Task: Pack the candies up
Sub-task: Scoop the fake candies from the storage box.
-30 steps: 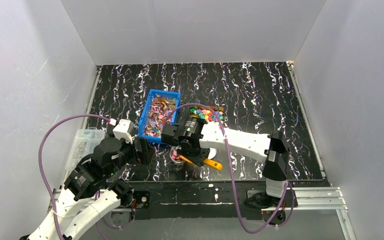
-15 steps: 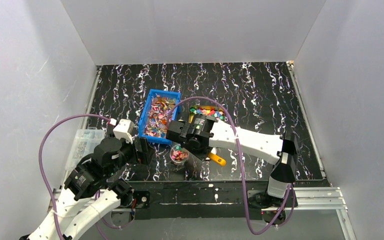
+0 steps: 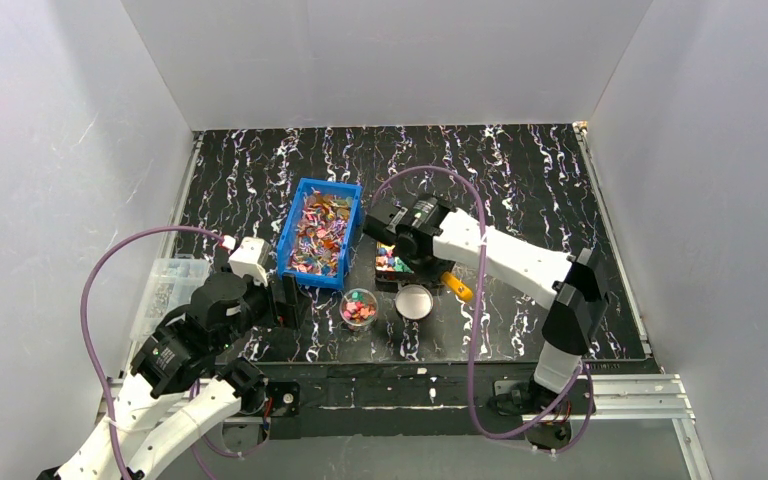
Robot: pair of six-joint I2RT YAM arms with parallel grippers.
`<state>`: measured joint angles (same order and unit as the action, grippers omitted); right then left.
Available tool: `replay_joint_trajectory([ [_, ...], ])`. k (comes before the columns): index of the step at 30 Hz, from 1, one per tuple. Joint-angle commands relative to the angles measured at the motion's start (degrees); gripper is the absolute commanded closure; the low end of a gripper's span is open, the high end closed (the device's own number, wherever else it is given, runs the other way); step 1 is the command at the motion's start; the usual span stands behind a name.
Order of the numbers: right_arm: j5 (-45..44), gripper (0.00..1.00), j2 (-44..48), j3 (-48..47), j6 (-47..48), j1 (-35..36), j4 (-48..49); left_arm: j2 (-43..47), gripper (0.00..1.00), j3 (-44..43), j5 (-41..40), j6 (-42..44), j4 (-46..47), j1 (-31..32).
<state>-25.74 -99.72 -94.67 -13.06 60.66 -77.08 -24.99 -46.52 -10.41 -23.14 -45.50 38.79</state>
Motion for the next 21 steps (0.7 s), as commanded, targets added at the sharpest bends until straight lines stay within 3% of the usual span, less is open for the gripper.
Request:
replay_joint_trajectory([
  [1,-1.1,0.99,-1.6,0.48,3.39,-3.76,2.59,-0.29,0.02,0.29,-0.31,0.15,-0.78,-0.19],
  [21,1.43,0.99,-17.24,-7.5,6.47,-12.0,1.57,1.13,0.02,0.38,0.23,0.24,-0.51,-0.17],
])
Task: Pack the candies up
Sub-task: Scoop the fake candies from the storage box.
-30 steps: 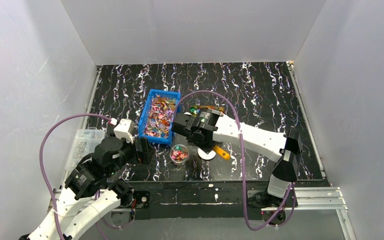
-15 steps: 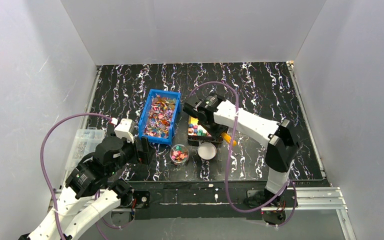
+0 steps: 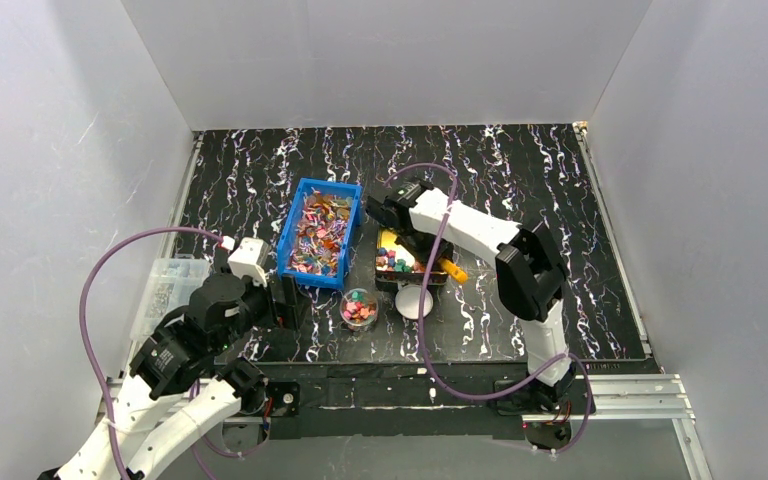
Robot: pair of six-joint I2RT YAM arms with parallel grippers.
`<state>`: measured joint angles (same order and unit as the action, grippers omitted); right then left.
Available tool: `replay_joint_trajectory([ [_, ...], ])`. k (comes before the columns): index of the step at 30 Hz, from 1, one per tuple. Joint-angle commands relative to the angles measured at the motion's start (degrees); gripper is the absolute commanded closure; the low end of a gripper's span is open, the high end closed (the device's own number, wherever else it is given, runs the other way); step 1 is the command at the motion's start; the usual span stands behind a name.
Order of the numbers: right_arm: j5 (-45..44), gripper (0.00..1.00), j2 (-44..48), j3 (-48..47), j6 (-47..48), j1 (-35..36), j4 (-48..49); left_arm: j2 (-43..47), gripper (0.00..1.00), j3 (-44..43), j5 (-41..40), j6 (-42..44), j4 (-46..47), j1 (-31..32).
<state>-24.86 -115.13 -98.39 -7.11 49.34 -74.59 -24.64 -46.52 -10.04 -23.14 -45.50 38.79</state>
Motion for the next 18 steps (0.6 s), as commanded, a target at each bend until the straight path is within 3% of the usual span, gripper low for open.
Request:
replay_joint_trajectory([
  [1,0.64,0.99,-2.57,-4.34,0.52,-0.85,-0.84,0.81,0.02,0.38,-0.01,0.26,-0.52,-0.2],
  [18,4.37,0.99,-10.74,-10.41,1.31,-2.12,5.93,0.78,0.02,0.39,0.37,0.46,-0.35,-0.12],
])
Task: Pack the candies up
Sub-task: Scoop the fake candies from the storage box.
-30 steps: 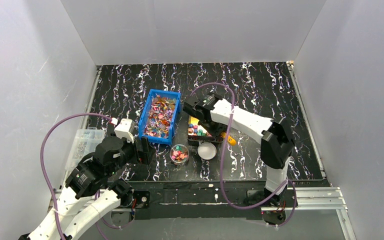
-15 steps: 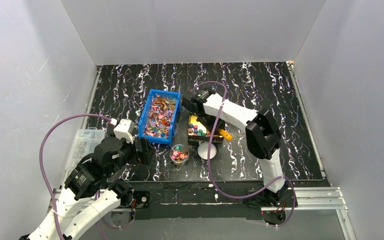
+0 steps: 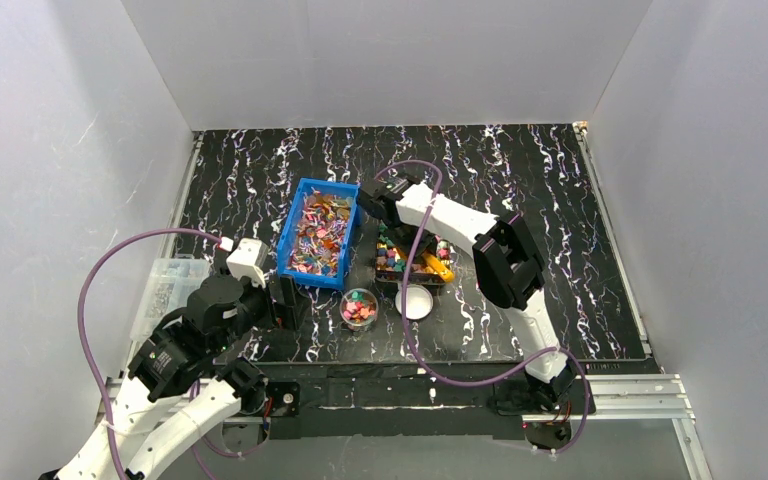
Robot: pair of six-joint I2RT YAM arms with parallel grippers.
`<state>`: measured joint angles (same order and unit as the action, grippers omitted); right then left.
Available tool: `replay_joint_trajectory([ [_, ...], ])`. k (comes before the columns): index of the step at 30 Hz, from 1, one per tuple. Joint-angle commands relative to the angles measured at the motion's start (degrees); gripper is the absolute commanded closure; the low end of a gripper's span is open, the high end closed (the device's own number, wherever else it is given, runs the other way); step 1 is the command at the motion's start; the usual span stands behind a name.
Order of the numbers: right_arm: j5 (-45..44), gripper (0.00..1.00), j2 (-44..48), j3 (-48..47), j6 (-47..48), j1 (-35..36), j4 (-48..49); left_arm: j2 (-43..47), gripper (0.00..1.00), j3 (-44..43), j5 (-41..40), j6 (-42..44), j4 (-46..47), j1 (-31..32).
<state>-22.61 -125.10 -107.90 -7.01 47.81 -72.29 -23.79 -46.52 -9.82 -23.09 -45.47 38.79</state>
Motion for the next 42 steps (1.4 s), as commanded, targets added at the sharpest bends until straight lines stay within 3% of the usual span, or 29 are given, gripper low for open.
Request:
replay_joint_trajectory([
  [1,2.36,0.99,-0.5,-0.42,1.25,-0.68,4.94,-0.19,0.02,0.38,0.16,0.39,-0.43,-0.15],
  [17,3.97,0.99,6.81,10.4,3.3,-1.41,19.11,-1.74,0.02,0.47,-0.02,0.31,-0.42,-0.13],
  [42,5.33,0.99,25.89,23.41,3.49,-0.85,17.35,-3.26,0.02,0.47,-0.72,0.24,-0.5,-0.19],
])
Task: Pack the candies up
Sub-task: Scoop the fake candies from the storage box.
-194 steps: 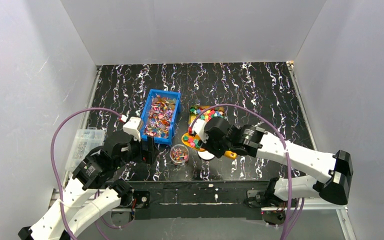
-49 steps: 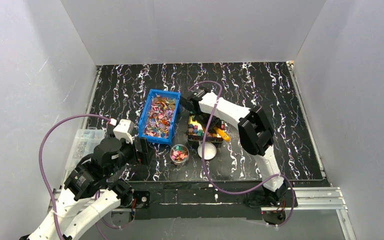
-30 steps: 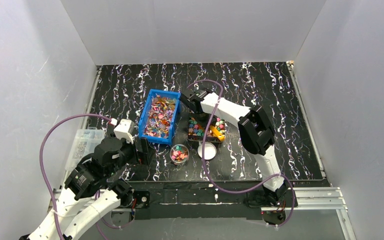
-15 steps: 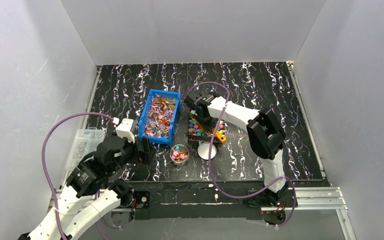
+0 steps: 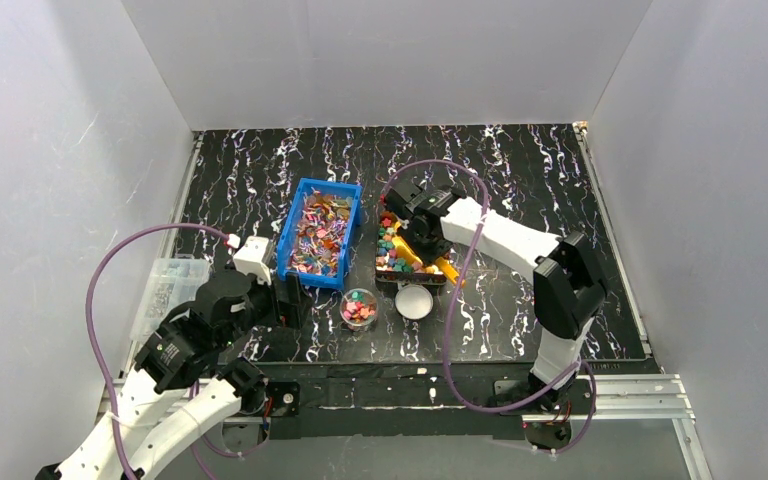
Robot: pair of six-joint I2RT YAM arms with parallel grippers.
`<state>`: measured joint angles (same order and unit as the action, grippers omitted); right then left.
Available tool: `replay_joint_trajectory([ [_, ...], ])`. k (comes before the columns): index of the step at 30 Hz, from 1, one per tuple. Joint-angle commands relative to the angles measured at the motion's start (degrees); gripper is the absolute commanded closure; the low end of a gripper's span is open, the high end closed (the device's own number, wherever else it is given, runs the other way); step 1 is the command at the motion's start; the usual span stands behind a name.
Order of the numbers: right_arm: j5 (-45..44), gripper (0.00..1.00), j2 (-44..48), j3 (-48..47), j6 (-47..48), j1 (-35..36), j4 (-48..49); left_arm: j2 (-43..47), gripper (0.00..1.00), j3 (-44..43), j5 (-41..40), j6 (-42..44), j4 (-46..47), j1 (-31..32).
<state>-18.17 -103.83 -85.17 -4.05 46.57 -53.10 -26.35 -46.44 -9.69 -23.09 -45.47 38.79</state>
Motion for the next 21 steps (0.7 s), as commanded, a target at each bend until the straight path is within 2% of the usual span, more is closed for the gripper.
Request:
replay_joint_trajectory([
  [1,1.6,0.99,5.33,0.8,0.62,0.56,-2.4,-0.68,0.02,0.38,-0.85,0.24,-0.5,-0.14],
  [7,3.6,0.99,8.89,1.55,0.22,2.81,-6.94,-1.19,0.02,0.29,-0.79,0.48,-0.53,-0.12],
  [21,9.21,0.99,14.88,3.85,-3.38,14.21,-13.71,-1.65,0.02,-0.04,-0.07,0.25,-0.53,-0.19],
])
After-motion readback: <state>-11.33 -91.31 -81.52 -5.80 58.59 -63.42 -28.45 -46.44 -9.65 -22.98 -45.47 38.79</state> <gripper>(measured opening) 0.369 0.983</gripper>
